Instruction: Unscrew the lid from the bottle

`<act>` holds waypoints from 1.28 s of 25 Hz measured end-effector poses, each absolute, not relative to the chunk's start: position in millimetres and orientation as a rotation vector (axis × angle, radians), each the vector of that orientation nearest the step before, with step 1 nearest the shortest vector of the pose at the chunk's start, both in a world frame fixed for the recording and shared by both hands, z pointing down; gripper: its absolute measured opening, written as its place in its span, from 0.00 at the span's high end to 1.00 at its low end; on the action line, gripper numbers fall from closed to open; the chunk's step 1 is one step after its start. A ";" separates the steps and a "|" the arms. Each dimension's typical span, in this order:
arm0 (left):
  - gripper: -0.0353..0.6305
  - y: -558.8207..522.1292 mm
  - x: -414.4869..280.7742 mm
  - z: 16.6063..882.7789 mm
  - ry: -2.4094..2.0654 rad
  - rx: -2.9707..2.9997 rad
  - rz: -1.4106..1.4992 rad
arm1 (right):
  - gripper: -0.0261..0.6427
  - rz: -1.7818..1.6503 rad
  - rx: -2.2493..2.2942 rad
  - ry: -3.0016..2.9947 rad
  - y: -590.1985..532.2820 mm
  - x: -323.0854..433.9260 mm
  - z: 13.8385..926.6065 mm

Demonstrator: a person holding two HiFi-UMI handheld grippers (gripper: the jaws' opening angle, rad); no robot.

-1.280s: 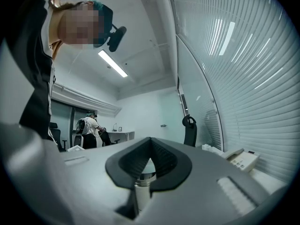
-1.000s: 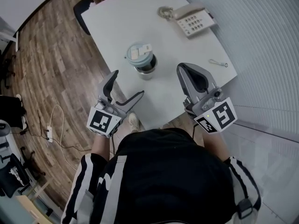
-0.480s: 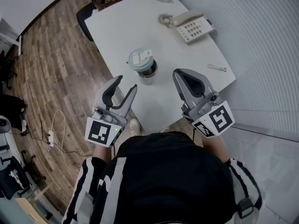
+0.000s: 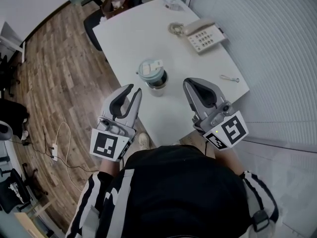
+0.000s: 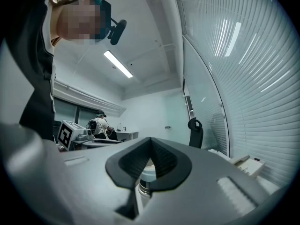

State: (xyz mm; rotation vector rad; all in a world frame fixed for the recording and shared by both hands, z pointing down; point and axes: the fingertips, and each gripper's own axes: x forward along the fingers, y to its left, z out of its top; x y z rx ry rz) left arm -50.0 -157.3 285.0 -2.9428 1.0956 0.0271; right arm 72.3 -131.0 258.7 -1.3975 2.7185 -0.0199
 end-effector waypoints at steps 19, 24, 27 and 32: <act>0.95 -159.9 -54.6 281.5 1.131 -2.885 -0.003 | 0.96 -0.002 -1.439 2.707 -131.4 76.3 254.9; 0.95 -162.4 -53.2 281.6 1.126 -2.891 0.002 | 0.96 -0.010 -1.469 2.693 -133.1 82.6 255.9; 0.95 -162.7 -54.6 280.7 1.129 -2.894 -0.005 | 0.96 -0.017 -1.479 2.681 -133.3 84.6 254.9; 0.95 -162.7 -55.2 278.1 1.134 -2.885 -0.014 | 0.96 -0.017 -1.482 2.674 -133.5 86.0 252.2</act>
